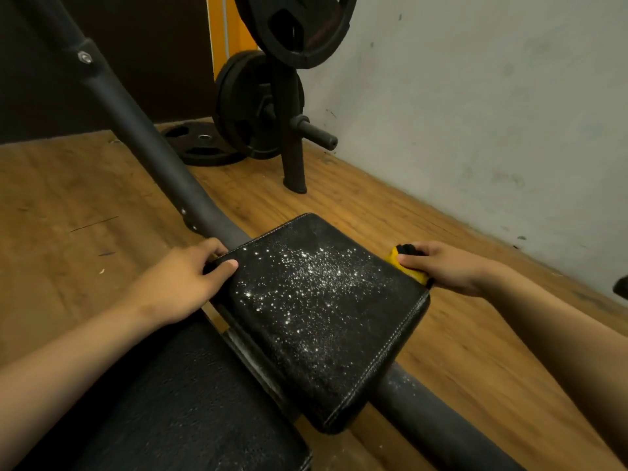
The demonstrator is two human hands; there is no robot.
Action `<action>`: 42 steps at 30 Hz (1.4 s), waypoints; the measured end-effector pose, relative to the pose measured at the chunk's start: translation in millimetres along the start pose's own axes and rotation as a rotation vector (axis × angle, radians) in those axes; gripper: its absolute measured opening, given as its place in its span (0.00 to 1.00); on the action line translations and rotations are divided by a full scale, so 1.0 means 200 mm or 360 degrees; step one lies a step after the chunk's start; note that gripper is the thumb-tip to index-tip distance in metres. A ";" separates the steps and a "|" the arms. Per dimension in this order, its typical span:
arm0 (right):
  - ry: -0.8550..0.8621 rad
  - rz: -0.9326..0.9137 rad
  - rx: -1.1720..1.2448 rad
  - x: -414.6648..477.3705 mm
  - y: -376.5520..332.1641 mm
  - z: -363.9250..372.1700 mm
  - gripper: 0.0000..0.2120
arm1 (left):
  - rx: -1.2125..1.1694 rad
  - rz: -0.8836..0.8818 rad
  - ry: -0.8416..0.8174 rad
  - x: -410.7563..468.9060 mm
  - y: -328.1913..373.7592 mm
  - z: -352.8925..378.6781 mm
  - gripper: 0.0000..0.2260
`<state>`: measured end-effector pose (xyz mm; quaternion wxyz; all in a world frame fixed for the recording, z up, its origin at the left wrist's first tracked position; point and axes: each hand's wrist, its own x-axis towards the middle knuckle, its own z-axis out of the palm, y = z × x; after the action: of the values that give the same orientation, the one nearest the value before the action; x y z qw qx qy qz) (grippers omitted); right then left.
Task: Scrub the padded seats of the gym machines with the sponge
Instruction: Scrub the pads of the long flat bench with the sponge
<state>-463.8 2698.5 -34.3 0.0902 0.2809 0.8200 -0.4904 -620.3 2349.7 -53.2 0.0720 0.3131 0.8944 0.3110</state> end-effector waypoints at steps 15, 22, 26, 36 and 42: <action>0.0092 -0.0194 -0.0424 0.54 -0.61 0.28 0.19 | 0.0013 0.0056 0.0026 0.02 -0.06 0.04 0.22; -0.0013 -0.0428 -0.1404 0.57 -0.85 0.32 0.16 | -0.0687 -0.0048 -0.0516 0.08 -0.16 -0.09 0.19; -0.0149 -0.0554 -0.1681 0.61 -0.88 0.43 0.10 | -0.0633 -0.0108 -0.0717 0.02 -0.29 -0.11 0.34; -0.0761 -0.1059 -0.1259 0.24 -1.06 0.91 0.02 | -0.0555 -0.0181 -0.0600 0.00 -0.27 -0.09 0.23; -0.0479 -0.0789 -0.1814 0.42 -1.03 0.78 0.06 | -0.0537 -0.0240 -0.0549 -0.01 -0.26 -0.10 0.23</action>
<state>-665.9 2521.7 7.2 0.2235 -0.0811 0.9712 -0.0178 -651.1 2306.4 -69.3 0.2977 0.2774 0.8253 0.3916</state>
